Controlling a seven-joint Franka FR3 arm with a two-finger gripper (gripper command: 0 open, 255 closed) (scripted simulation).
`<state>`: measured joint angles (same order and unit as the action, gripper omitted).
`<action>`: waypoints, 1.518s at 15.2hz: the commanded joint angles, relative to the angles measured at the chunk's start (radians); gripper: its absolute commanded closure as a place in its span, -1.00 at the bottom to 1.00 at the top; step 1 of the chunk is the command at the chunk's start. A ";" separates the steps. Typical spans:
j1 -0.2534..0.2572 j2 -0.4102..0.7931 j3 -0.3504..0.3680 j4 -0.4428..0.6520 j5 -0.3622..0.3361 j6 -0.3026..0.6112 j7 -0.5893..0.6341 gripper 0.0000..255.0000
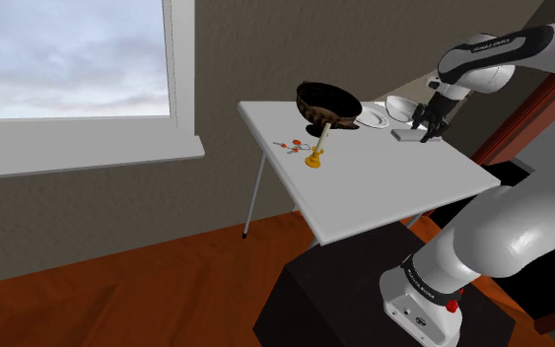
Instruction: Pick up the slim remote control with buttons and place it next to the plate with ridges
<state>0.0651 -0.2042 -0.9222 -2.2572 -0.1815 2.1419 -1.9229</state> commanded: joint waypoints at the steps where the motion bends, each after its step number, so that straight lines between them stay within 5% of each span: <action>1: 0.012 0.080 -0.066 0.068 0.072 -0.007 -0.102 1.00; 4: 0.006 0.246 -0.141 0.173 0.239 -0.023 -0.272 1.00; 5: -0.026 0.359 -0.164 0.244 0.355 -0.048 -0.380 1.00; 23: -0.133 0.500 -0.057 0.160 0.515 0.112 -0.489 1.00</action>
<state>-0.0668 0.2946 -0.9797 -2.0974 0.3323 2.2528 -2.4114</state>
